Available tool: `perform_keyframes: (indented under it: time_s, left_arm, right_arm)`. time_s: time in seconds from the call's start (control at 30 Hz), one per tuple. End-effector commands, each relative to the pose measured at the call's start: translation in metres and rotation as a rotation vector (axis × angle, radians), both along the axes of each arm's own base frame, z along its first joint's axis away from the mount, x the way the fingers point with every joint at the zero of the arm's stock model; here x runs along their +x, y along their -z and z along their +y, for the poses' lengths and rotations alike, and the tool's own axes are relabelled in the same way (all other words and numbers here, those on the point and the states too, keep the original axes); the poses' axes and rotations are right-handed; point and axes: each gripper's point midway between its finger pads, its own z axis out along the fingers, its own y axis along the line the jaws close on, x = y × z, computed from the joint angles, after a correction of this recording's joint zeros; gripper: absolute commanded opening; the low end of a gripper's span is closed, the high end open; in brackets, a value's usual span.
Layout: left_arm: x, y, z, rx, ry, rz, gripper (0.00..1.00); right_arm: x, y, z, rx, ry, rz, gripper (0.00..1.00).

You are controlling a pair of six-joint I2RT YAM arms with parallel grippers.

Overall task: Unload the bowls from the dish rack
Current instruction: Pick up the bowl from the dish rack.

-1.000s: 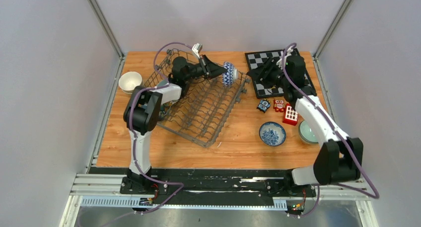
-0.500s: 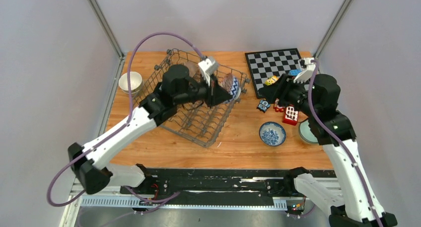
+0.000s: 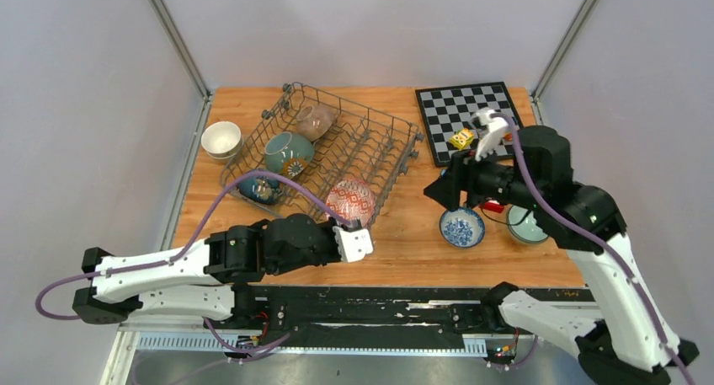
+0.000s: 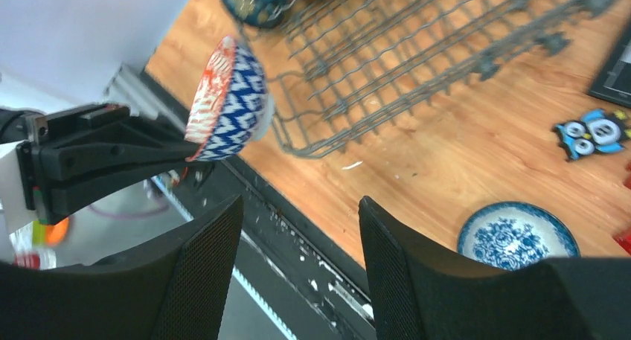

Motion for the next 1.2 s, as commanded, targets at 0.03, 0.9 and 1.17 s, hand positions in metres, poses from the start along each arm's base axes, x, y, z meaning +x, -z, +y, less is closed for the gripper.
perform_keyframes:
  time_s: [0.03, 0.9, 1.17]
  left_arm:
    - [0.001, 0.009, 0.005, 0.193, 0.046, -0.222, 0.0]
    - [-0.07, 0.065, 0.005, 0.461, 0.496, -0.341, 0.0]
    - [-0.07, 0.066, 0.006, 0.478, 0.501, -0.36, 0.0]
  right_arm:
    - [-0.012, 0.024, 0.023, -0.253, -0.124, 0.022, 0.63]
    - [-0.034, 0.098, 0.111, -0.666, -0.39, 0.076, 0.53]
    - [-0.041, 0.122, 0.107, -0.773, -0.432, 0.103, 0.47]
